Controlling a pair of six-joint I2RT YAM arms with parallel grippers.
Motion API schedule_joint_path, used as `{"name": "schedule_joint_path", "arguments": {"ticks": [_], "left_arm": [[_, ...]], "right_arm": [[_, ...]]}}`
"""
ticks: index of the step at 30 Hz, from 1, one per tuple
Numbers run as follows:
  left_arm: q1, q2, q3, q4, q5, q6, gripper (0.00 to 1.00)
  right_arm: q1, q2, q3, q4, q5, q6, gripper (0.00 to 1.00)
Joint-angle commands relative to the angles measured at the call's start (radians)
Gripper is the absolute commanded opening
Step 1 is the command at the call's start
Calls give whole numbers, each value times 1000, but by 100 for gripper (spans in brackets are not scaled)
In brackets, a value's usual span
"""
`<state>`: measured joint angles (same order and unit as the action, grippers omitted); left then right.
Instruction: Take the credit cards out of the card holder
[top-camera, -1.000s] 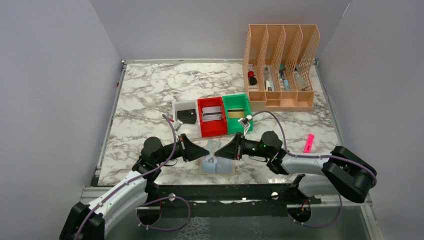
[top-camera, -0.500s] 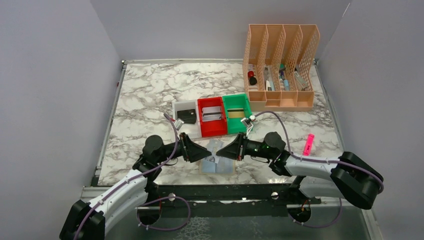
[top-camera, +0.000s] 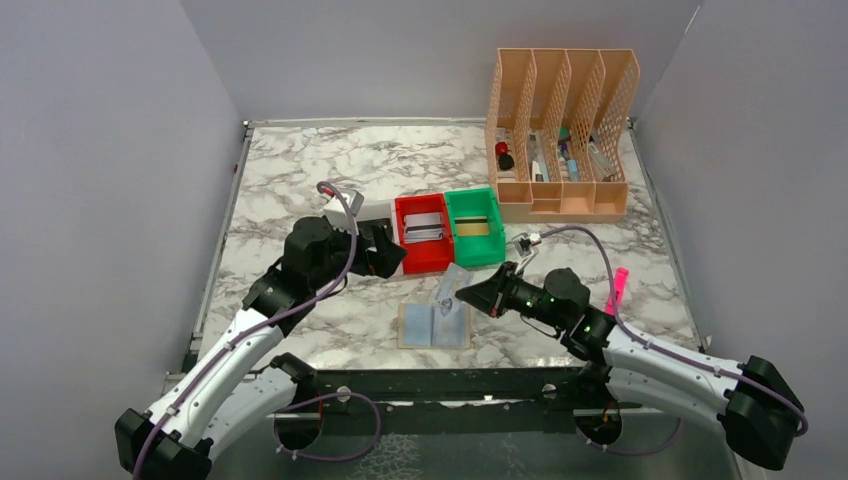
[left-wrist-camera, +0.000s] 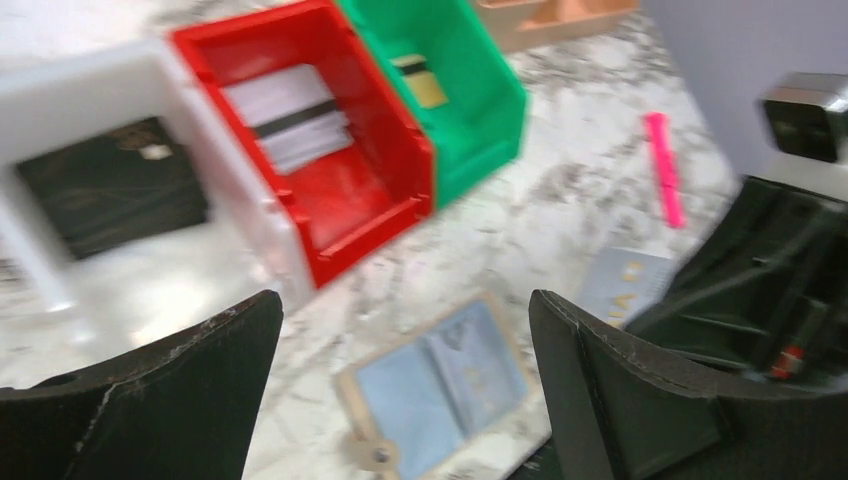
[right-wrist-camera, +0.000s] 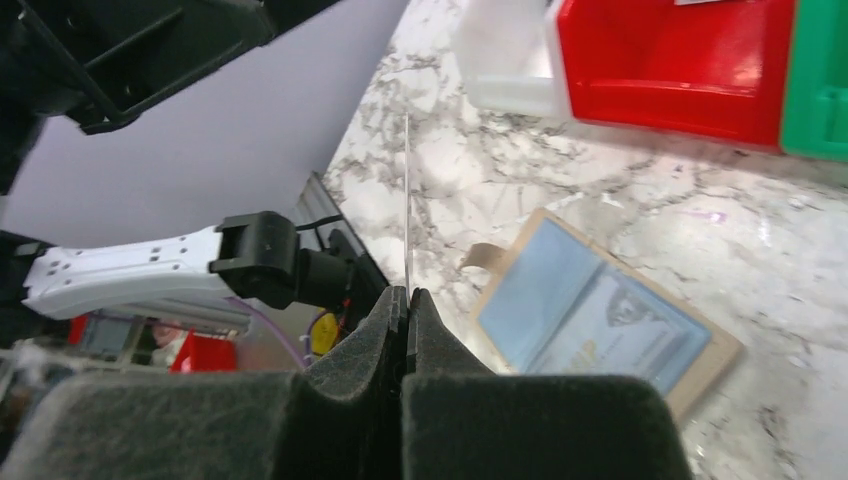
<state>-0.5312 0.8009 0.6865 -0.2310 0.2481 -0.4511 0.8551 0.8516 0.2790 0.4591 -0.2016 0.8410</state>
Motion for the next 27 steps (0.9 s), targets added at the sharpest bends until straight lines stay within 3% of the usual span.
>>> {"name": "schedule_joint_path", "arguments": {"ticks": [1, 10, 16, 23, 27], "left_arm": [[3, -25, -17, -154, -355, 180, 97], [5, -122, -57, -143, -510, 152, 99], [25, -91, -25, -182, -476, 152, 99], [74, -148, -29, -184, -496, 144, 99], [99, -167, -33, -182, -494, 136, 99]], "right_arm": [[-2, -47, 27, -172, 130, -66, 1], [-2, 7, 178, -306, 158, -195, 1], [-2, 110, 302, -363, 161, -325, 1], [-1, 368, 560, -473, 178, -520, 1], [11, 539, 750, -606, 358, -617, 1]]}}
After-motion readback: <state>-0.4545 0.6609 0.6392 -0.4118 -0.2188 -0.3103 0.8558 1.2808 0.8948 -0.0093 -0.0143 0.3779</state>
